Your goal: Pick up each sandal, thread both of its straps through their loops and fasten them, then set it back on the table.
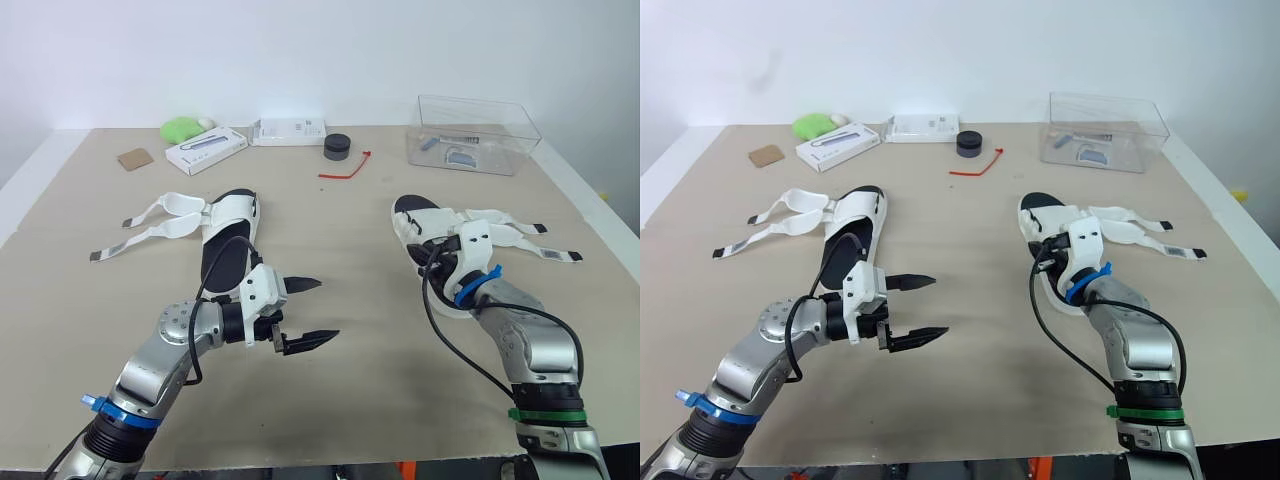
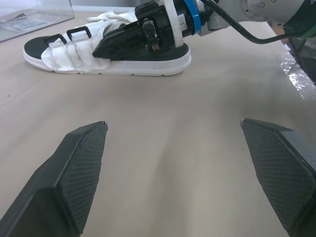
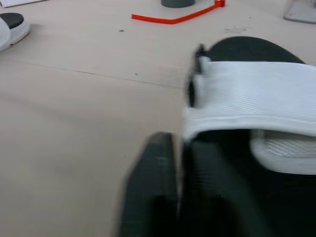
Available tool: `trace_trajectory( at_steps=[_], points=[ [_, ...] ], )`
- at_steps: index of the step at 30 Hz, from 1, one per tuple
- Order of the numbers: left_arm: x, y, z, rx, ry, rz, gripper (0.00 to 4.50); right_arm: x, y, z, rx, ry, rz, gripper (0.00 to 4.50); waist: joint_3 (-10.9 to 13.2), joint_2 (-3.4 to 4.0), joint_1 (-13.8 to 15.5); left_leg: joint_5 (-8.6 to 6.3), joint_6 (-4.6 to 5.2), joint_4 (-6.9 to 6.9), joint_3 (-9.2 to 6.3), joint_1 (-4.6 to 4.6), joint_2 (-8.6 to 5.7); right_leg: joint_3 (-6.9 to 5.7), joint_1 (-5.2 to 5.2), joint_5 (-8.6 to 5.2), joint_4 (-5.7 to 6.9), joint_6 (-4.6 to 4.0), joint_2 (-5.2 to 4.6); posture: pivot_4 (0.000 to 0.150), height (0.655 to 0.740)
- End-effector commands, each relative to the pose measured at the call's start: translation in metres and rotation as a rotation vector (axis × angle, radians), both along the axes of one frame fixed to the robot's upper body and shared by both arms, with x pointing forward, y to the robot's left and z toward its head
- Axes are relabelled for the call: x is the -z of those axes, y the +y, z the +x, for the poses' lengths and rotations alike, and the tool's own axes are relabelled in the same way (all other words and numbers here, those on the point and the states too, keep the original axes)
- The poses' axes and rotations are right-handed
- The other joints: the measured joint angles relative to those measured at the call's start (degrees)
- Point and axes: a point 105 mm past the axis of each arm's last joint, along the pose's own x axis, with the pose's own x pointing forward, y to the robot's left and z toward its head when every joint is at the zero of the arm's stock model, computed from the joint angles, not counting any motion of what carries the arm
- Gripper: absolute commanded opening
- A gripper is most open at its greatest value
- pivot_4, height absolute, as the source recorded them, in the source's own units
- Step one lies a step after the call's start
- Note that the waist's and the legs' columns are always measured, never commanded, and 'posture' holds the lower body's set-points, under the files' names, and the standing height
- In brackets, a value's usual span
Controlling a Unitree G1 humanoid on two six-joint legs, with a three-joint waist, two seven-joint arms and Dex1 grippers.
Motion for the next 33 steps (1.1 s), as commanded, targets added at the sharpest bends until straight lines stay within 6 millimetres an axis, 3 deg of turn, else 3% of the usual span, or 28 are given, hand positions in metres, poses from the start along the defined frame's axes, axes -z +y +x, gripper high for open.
trace_trajectory(
  at_steps=[1,5,8,10,14,18,21,28,33],
  points=[
    [-0.008,0.002,-0.001,-0.003,-0.036,-0.007,4.5,-0.013,0.007,0.0,-0.048,-0.051,0.022,0.05,0.0,0.0,0.0,0.0,0.0,0.0,0.0,0.01,0.0,0.0,0.0,0.0,0.0,0.0,0.01,0.15,0.74],
    [-0.009,0.006,0.001,-0.009,-0.027,-0.007,4.5,-0.017,0.021,-0.008,-0.178,-0.079,0.011,0.05,0.0,0.0,0.0,0.0,0.0,0.0,0.01,0.01,0.01,0.01,-0.01,0.0,0.0,0.0,0.02,0.15,0.74],
    [-0.011,0.018,0.0,0.009,-0.02,-0.012,4.5,-0.021,0.057,-0.042,-0.576,-0.11,-0.131,0.05,0.0,0.03,0.0,-0.01,0.02,-0.01,0.01,-0.02,0.02,0.01,-0.05,0.0,0.0,0.0,0.03,0.15,0.74],
    [-0.013,0.026,0.0,0.023,-0.016,-0.016,4.5,-0.016,0.071,-0.064,-0.788,-0.099,-0.213,0.05,0.0,0.03,-0.1,-0.07,0.11,-0.02,0.04,-0.02,0.02,0.01,-0.09,-0.02,-0.01,0.02,0.03,0.15,0.74],
    [-0.017,0.04,0.005,0.041,-0.025,0.005,4.5,-0.003,0.083,-0.1,-1.091,-0.049,-0.303,0.05,0.0,0.01,-0.2,-0.11,0.16,-0.01,0.02,0.0,0.07,-0.02,-0.07,-0.03,-0.02,0.01,0.1,0.15,0.74],
    [-0.018,0.049,0.004,0.081,-0.045,0.04,4.5,0.001,0.08,-0.121,-1.301,-0.022,-0.349,0.05,0.0,-0.01,0.0,-0.11,0.16,0.03,0.02,-0.01,0.07,-0.04,-0.06,-0.03,-0.02,0.0,0.08,0.15,0.74],
    [-0.017,0.05,0.0,0.113,-0.05,0.067,4.5,0.003,0.074,-0.12,-1.355,-0.018,-0.389,0.05,0.0,-0.03,0.0,-0.11,0.15,0.03,0.08,-0.01,0.03,-0.02,-0.06,-0.03,-0.03,0.02,0.0,0.15,0.74],
    [-0.014,0.051,-0.002,0.115,-0.055,0.077,4.5,0.002,0.063,-0.1,-1.307,-0.028,-0.402,0.05,0.1,-0.06,0.1,-0.11,0.13,0.06,0.08,0.0,0.06,-0.03,-0.06,-0.01,-0.01,0.0,0.04,0.15,0.74],
    [-0.013,0.048,-0.004,0.112,-0.048,0.073,4.5,-0.002,0.059,-0.102,-1.264,-0.003,-0.345,0.05,0.1,-0.06,0.1,-0.12,0.12,0.05,0.06,-0.01,0.06,-0.01,-0.07,-0.02,-0.01,-0.01,0.01,0.15,0.74]
  ],
)
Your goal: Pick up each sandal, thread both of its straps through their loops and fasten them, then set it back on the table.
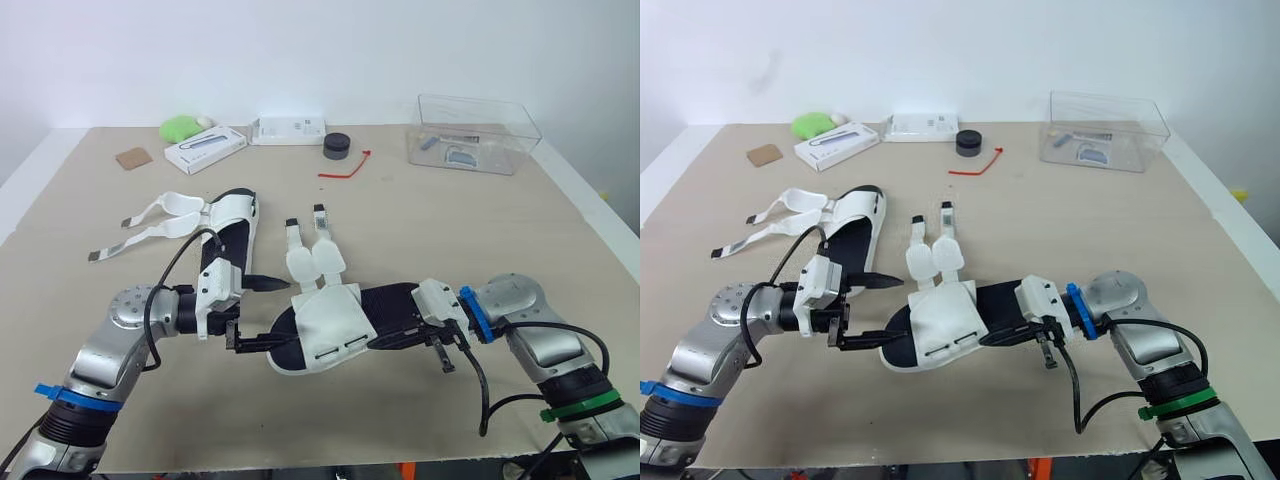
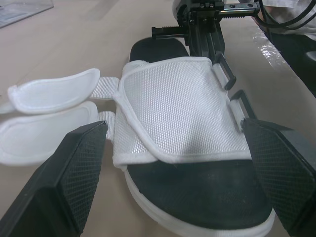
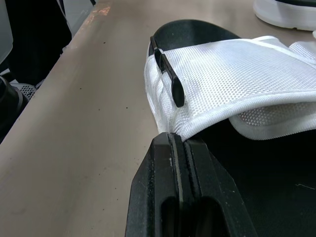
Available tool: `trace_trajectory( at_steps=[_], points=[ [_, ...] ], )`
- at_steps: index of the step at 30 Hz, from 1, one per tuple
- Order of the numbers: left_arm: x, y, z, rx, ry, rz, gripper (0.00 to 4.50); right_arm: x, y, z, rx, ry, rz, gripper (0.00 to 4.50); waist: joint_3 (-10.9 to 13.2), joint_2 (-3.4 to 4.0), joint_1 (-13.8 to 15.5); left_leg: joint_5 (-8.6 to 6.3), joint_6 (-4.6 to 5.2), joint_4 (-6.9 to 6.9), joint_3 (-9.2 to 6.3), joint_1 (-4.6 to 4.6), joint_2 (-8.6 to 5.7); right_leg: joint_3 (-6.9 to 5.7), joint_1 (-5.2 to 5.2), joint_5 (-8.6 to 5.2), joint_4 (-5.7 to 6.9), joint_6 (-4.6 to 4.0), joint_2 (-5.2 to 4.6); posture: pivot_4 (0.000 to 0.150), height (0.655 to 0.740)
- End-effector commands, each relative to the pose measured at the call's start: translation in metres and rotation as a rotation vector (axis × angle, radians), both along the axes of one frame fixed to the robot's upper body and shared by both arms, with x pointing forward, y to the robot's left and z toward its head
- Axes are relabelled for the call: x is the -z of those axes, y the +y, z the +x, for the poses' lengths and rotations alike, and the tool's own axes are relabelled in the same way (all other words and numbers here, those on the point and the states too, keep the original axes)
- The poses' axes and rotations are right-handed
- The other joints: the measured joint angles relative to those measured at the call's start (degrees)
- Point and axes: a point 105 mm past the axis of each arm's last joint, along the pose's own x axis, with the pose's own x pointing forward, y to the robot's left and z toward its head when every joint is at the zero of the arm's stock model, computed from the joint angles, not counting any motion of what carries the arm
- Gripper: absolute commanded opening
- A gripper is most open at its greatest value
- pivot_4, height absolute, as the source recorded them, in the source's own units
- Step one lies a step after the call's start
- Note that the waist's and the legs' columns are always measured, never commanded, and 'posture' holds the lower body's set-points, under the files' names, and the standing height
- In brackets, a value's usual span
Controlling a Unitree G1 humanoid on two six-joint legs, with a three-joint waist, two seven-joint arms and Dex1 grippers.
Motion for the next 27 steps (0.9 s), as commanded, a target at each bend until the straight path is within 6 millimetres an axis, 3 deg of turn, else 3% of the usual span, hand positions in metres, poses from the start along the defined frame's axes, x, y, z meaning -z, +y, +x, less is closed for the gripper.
trace_trajectory(
  at_steps=[1,6,19,27],
  points=[
    [-0.007,-0.002,-0.004,0.005,-0.041,-0.009,4.5,-0.014,-0.006,-0.003,0.037,-0.006,0.044,0.05,0.0,0.0,0.1,0.0,0.0,0.0,-0.01,0.0,-0.01,-0.01,0.01,0.0,0.0,0.0,-0.02,0.15,0.74],
    [-0.006,-0.004,-0.005,0.007,-0.035,-0.01,4.5,-0.011,-0.008,-0.013,0.097,0.048,0.066,0.05,0.0,0.0,0.1,0.0,0.0,0.01,-0.02,-0.01,-0.03,-0.01,0.01,-0.01,0.0,0.02,-0.05,0.15,0.74],
    [-0.004,-0.005,-0.004,0.043,-0.019,0.003,4.5,-0.008,-0.009,-0.016,0.223,0.072,0.111,0.05,0.0,0.0,0.1,0.0,-0.01,0.03,0.0,0.01,-0.03,0.0,0.02,0.0,0.01,0.03,-0.02,0.15,0.74],
    [0.0,-0.005,-0.007,0.067,-0.006,0.021,4.5,-0.005,-0.006,-0.029,0.205,0.113,0.112,0.05,0.0,-0.01,0.1,0.0,-0.01,0.02,0.0,0.0,-0.03,0.0,0.02,-0.01,0.01,0.04,-0.02,0.15,0.74]
  ],
)
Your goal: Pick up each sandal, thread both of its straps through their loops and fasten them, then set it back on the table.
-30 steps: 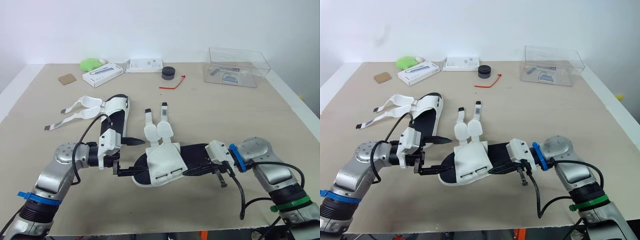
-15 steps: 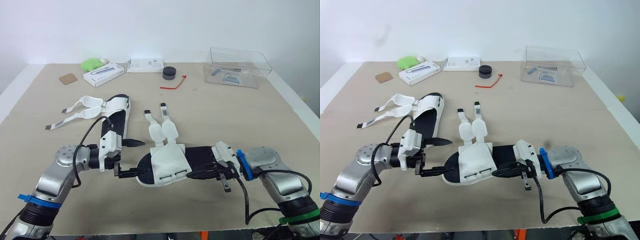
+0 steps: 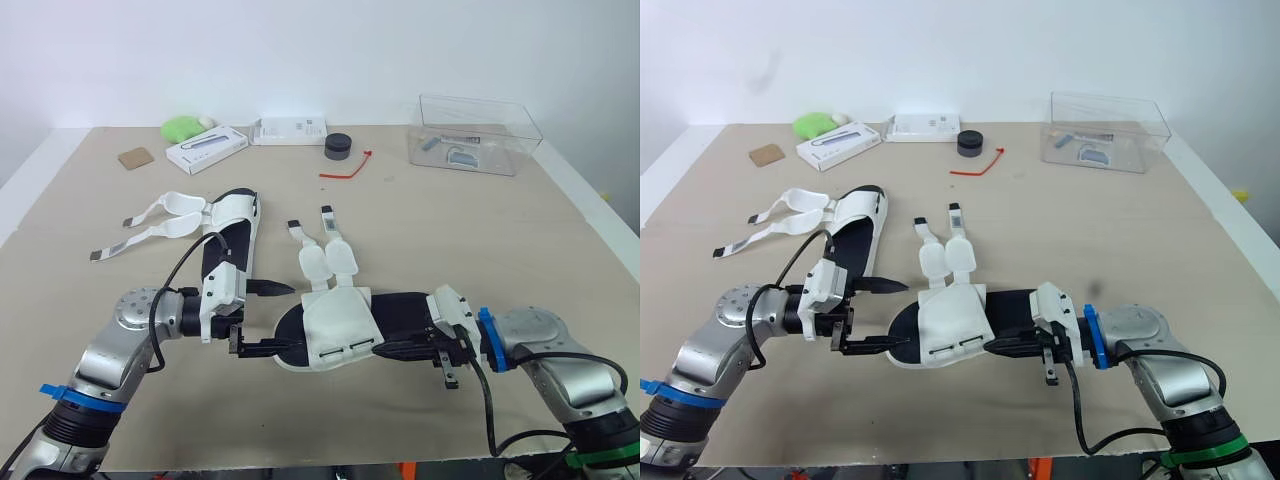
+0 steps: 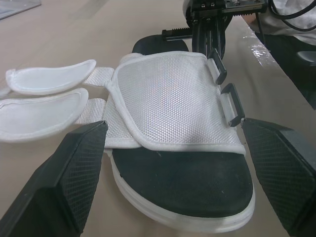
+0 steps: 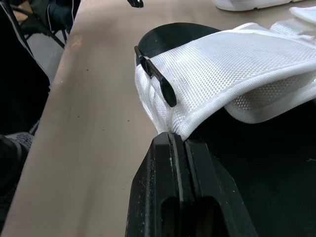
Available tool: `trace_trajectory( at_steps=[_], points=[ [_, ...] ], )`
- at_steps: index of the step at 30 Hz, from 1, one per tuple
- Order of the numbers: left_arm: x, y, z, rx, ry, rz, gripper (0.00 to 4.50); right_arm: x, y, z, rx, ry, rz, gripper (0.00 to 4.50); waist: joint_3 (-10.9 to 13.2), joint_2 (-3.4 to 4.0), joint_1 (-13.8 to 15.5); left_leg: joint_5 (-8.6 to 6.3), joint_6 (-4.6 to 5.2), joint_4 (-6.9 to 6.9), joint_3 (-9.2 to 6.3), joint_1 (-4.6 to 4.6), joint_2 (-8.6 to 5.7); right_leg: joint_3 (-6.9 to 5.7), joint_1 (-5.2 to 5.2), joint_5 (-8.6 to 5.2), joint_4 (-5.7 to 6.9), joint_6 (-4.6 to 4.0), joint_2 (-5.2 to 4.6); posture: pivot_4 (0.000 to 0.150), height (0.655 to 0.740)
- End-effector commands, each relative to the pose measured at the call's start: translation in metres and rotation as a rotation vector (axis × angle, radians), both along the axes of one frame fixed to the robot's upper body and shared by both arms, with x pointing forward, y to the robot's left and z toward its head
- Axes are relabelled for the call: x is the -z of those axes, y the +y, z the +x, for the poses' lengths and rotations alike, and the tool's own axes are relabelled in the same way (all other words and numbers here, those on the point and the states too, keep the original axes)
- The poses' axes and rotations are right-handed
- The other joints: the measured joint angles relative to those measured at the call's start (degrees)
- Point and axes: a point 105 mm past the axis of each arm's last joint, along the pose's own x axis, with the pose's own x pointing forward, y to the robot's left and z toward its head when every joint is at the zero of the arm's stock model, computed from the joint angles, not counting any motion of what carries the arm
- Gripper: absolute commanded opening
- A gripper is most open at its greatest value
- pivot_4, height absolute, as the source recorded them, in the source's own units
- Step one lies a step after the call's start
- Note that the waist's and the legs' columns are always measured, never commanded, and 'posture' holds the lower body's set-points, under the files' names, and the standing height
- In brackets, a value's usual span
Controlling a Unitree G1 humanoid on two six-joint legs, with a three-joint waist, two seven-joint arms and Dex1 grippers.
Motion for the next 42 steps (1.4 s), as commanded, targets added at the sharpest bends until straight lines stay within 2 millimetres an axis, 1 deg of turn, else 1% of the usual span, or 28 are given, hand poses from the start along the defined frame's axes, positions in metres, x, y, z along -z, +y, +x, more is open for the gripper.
trace_trajectory(
  at_steps=[1,7,11,16,17,18,19,20,21,23,25,26,27,28,30,31,32,35,37,42],
  points=[
    [-0.003,0.001,-0.004,0.024,-0.018,0.015,4.5,-0.012,0.003,-0.007,-0.034,-0.041,0.015,0.05,0.0,0.0,0.0,0.0,0.0,0.0,0.0,0.0,0.0,0.0,0.0,0.0,0.0,0.0,0.0,0.15,0.74],
    [0.001,0.001,-0.007,0.041,-0.024,0.031,4.5,-0.012,0.007,-0.006,-0.043,-0.05,0.022,0.05,0.0,0.0,0.0,0.0,0.0,0.01,0.0,0.02,0.01,0.0,0.0,0.0,0.0,0.0,0.01,0.15,0.74],
    [0.004,0.0,-0.009,0.041,-0.032,0.042,4.5,-0.01,0.006,-0.006,-0.052,-0.05,0.008,0.05,0.0,0.0,0.0,0.0,0.0,0.0,0.01,0.01,0.0,0.0,0.0,0.0,0.0,0.0,0.01,0.15,0.74],
    [0.008,0.0,-0.011,0.055,-0.048,0.061,4.5,-0.01,0.0,-0.009,-0.06,0.042,-0.012,0.05,0.0,0.0,0.0,0.0,0.0,0.01,0.02,0.02,0.0,0.01,0.0,0.01,0.0,0.0,0.01,0.15,0.74],
    [0.009,-0.001,-0.012,0.064,-0.047,0.064,4.24,-0.011,-0.001,-0.01,-0.065,0.057,-0.014,0.75,0.0,0.0,0.0,0.0,0.0,0.01,0.01,0.01,0.0,0.01,0.0,0.01,0.0,0.0,0.0,0.15,0.74],
    [0.01,-0.001,-0.013,0.071,-0.046,0.067,3.96,-0.012,-0.002,-0.011,-0.069,0.066,-0.016,1.08,0.0,-0.01,0.0,0.0,0.0,0.01,0.02,0.01,0.0,0.01,0.0,0.01,0.0,0.0,0.0,0.15,0.74],
    [0.01,-0.001,-0.013,0.075,-0.046,0.07,3.66,-0.013,-0.003,-0.012,-0.072,0.075,-0.018,1.51,0.0,-0.01,0.0,0.0,0.0,0.01,0.01,0.01,0.0,0.0,0.01,0.0,0.0,0.0,0.0,0.15,0.74],
    [0.011,-0.001,-0.013,0.08,-0.051,0.079,3.2,-0.015,-0.005,-0.014,-0.076,0.097,-0.02,2.0,0.0,-0.01,0.0,0.0,0.0,0.01,0.01,0.01,0.0,0.0,0.01,0.0,0.0,0.0,0.0,0.15,0.74],
    [0.012,0.0,-0.013,0.083,-0.054,0.085,2.64,-0.016,-0.006,-0.015,-0.079,0.113,-0.021,2.55,0.0,0.0,0.0,0.0,0.0,0.01,0.01,0.01,0.0,0.0,0.01,0.0,0.0,0.0,0.0,0.15,0.74],
    [0.012,0.0,-0.012,0.08,-0.051,0.089,1.73,-0.024,-0.007,-0.016,-0.07,0.137,0.011,3.44,0.0,-0.01,0.0,0.0,0.0,0.01,0.01,0.01,0.0,0.0,0.01,0.01,0.0,0.0,0.0,0.15,0.74],
    [0.013,0.0,-0.012,0.087,-0.043,0.098,0.62,-0.034,-0.007,-0.016,-0.058,0.179,0.051,4.49,0.0,-0.01,0.0,0.0,0.0,0.01,0.0,0.02,0.01,0.0,0.02,0.01,0.0,0.0,0.02,0.15,0.74],
    [0.013,0.0,-0.012,0.09,-0.041,0.102,0.17,-0.039,-0.009,-0.017,-0.05,0.213,0.071,4.5,0.0,-0.01,0.0,0.0,0.0,0.01,0.01,0.02,0.02,0.01,0.02,0.01,0.0,-0.01,0.02,0.15,0.74],
    [0.014,0.0,-0.011,0.092,-0.038,0.106,0.04,-0.042,-0.009,-0.017,-0.04,0.245,0.088,4.5,0.0,-0.01,0.0,0.0,0.0,0.01,0.0,0.03,0.02,0.0,0.02,0.01,0.01,-0.01,0.03,0.15,0.74],
    [0.014,0.0,-0.011,0.093,-0.038,0.109,0.04,-0.046,-0.01,-0.017,-0.027,0.273,0.107,4.5,0.0,-0.01,0.0,0.0,0.0,0.02,0.0,0.02,0.01,0.0,0.02,0.01,0.01,-0.01,0.03,0.15,0.74],
    [0.017,0.001,-0.008,0.092,-0.038,0.125,0.04,-0.06,-0.014,-0.002,0.057,0.322,0.177,4.5,0.0,-0.02,-0.1,0.0,0.0,0.02,-0.02,0.02,0.01,-0.01,0.03,0.01,0.01,-0.01,0.03,0.15,0.74],
    [0.018,0.001,-0.008,0.098,-0.039,0.131,0.04,-0.068,-0.016,0.009,0.105,0.339,0.213,4.5,0.0,-0.03,-0.2,0.0,0.0,0.03,0.03,0.03,0.01,0.03,0.03,0.04,0.01,0.0,0.02,0.15,0.74],
    [0.019,0.001,-0.007,0.104,-0.038,0.137,0.04,-0.072,-0.017,0.019,0.155,0.367,0.218,4.5,0.0,-0.04,-0.2,0.0,0.0,0.03,0.06,0.05,0.01,0.08,0.03,0.07,0.01,0.01,0.03,0.15,0.74],
    [0.02,0.002,-0.007,0.116,-0.032,0.145,0.04,-0.071,-0.017,0.044,0.271,0.406,0.193,4.5,0.0,-0.06,-0.3,0.03,0.01,0.06,0.12,0.07,0.02,0.13,0.03,0.16,0.01,0.01,0.06,0.15,0.74],
    [0.021,0.002,-0.007,0.132,-0.036,0.155,0.04,-0.067,-0.016,0.068,0.388,0.442,0.197,4.5,0.0,-0.1,-0.2,0.02,0.02,0.05,0.1,0.04,0.05,0.07,0.03,0.14,0.0,-0.02,0.13,0.15,0.74],
    [0.02,0.001,-0.007,0.16,-0.035,0.161,0.04,-0.054,-0.016,0.101,0.527,0.504,0.162,4.5,0.0,-0.09,-0.2,0.02,0.02,0.03,0.12,-0.16,0.06,0.1,-0.19,0.13,0.0,-0.05,0.14,0.15,0.74]
  ],
)
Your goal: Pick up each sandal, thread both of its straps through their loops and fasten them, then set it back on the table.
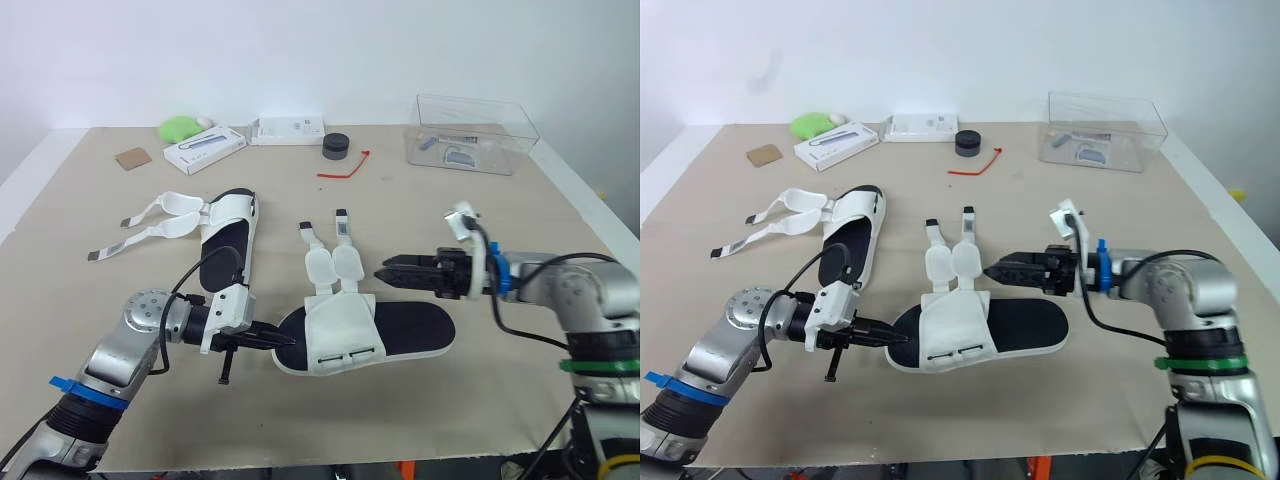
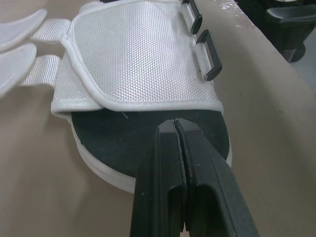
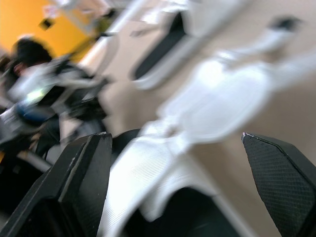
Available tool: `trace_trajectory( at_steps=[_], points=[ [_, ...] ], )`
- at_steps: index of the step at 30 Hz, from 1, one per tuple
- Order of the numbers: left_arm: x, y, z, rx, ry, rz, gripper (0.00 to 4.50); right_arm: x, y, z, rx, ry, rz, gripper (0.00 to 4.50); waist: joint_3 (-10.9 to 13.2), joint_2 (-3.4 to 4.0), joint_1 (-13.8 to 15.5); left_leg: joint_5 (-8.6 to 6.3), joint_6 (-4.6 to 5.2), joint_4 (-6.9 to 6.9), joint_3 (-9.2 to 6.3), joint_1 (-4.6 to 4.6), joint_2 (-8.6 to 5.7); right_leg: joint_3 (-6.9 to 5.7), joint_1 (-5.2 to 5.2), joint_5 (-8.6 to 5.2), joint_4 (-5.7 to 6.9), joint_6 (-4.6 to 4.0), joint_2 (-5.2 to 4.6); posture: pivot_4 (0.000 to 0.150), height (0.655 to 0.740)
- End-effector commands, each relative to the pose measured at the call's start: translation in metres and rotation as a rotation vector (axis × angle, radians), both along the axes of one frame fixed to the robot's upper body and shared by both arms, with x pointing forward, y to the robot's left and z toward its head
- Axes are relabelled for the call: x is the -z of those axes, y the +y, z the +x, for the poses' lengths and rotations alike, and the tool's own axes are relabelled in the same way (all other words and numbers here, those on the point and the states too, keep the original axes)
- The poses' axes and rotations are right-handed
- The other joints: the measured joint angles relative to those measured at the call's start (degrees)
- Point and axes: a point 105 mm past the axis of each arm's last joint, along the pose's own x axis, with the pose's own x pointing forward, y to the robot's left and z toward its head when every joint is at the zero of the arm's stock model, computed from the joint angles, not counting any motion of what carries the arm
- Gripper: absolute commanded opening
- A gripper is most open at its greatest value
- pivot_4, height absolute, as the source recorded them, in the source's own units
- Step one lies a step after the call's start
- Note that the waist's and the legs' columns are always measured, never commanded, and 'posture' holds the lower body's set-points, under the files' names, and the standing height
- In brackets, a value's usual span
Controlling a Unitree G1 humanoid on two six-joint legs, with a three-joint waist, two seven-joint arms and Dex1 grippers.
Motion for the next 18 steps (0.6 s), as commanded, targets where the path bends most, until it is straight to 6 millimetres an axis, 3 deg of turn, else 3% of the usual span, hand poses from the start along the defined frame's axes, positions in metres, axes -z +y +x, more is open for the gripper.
trace_trajectory(
  at_steps=[1,4,12,18],
  points=[
    [-0.006,-0.001,-0.002,0.037,-0.014,0.01,0.04,0.003,-0.006,0.019,0.064,0.026,-0.061,4.5,0.0,0.0,0.0,0.0,0.0,0.0,0.01,-0.1,0.0,0.04,-0.13,0.0,0.01,0.0,-0.02,0.15,0.74],
    [-0.008,-0.001,-0.002,0.047,-0.024,0.014,0.04,0.007,0.001,0.025,0.04,0.079,-0.061,4.5,0.0,0.01,0.0,0.0,0.01,0.08,0.12,-0.65,-0.03,0.12,-0.59,0.26,0.03,-0.19,-0.09,0.15,0.74],
    [-0.006,-0.007,-0.002,0.034,-0.044,0.002,0.04,0.007,0.03,0.062,0.1,0.21,0.071,4.5,0.0,0.01,-0.4,0.0,0.01,0.09,0.17,-0.66,0.0,0.13,-0.61,0.36,0.02,-0.28,-0.03,0.15,0.74],
    [-0.005,-0.008,-0.007,0.03,-0.035,-0.006,0.04,0.007,0.037,0.083,0.193,0.253,0.129,4.5,0.0,0.02,-0.5,0.0,0.01,0.07,0.2,-0.67,0.0,0.17,-0.64,0.38,0.03,-0.31,-0.05,0.15,0.74]
  ],
)
